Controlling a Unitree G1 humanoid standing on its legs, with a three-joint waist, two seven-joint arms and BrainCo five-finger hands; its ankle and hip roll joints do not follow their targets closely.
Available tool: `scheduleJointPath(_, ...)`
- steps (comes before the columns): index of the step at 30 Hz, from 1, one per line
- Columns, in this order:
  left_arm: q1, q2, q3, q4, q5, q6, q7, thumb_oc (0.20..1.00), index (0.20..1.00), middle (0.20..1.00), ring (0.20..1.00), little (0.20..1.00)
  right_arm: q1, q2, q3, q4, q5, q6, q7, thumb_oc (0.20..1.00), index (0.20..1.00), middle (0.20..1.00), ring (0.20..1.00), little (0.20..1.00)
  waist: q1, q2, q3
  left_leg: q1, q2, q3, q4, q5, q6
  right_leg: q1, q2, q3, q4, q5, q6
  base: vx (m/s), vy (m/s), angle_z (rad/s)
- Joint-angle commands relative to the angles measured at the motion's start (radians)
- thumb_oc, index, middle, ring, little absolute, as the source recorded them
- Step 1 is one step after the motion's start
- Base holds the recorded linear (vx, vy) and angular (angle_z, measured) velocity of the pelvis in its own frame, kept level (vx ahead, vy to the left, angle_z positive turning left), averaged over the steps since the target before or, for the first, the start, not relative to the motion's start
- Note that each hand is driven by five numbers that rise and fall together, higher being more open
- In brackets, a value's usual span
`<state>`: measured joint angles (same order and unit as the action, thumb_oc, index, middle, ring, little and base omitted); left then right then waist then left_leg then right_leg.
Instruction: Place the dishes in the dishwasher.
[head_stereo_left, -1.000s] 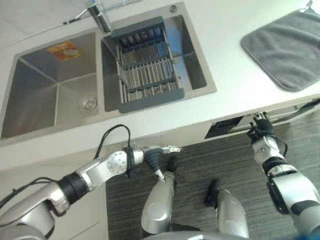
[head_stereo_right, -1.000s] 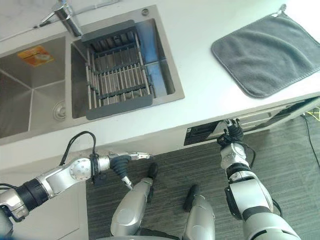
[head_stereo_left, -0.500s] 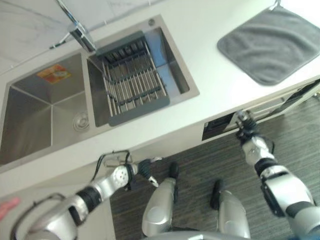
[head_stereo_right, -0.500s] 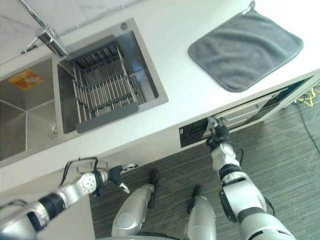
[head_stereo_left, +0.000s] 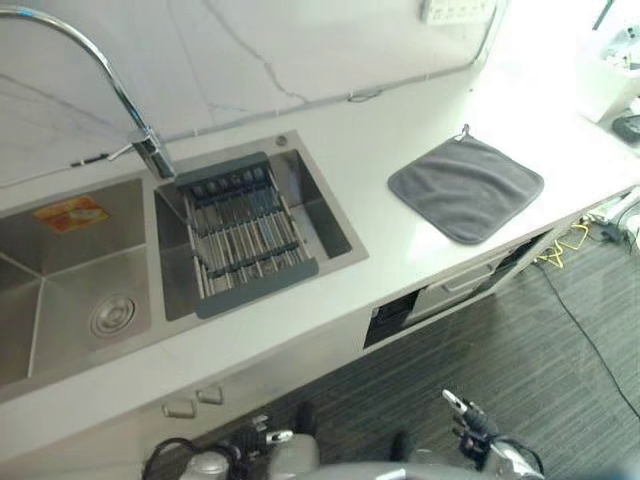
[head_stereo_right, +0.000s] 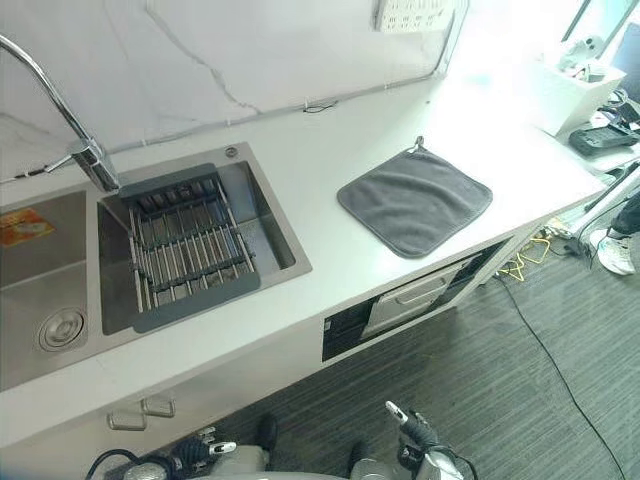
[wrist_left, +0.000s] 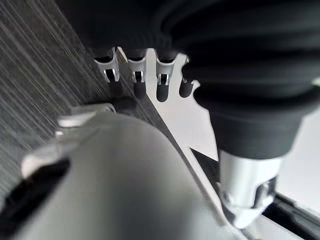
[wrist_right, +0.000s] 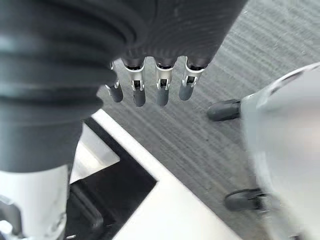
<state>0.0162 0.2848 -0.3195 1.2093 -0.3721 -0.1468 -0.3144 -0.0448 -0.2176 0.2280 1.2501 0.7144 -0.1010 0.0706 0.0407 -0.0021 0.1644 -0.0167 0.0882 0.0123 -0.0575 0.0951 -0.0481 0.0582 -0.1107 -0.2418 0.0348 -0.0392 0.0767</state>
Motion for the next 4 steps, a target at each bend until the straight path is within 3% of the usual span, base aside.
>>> scheduleJointPath(1,-0.063,-0.011,0.001,-0.001,-0.082,0.036,-0.057,1.000,1.000,1.000,1.000,1.000,-0.080,-0.029,-0.008,0.001,-0.049,0.025,0.015,1.000,1.000,1.000,1.000,1.000,0.013,0.027,0.049,-0.021,-0.001,0.088,-0.019,0.020,0.007,-0.028,0.023,-0.035,0.072,-0.015,-0.036,-0.01,0.029,-0.08)
scheduleJointPath(4,-0.040,-0.026,0.058,0.029,-0.107,0.074,-0.075,1.000,1.000,1.000,1.000,1.000,-0.027,-0.026,-0.046,0.035,-0.073,0.052,0.036,1.000,1.000,1.000,1.000,1.000,0.003,0.016,0.025,0.004,-0.002,0.094,-0.026,0.011,0.002,0.002,0.022,-0.037,0.041,-0.006,-0.031,0.00,0.026,-0.08)
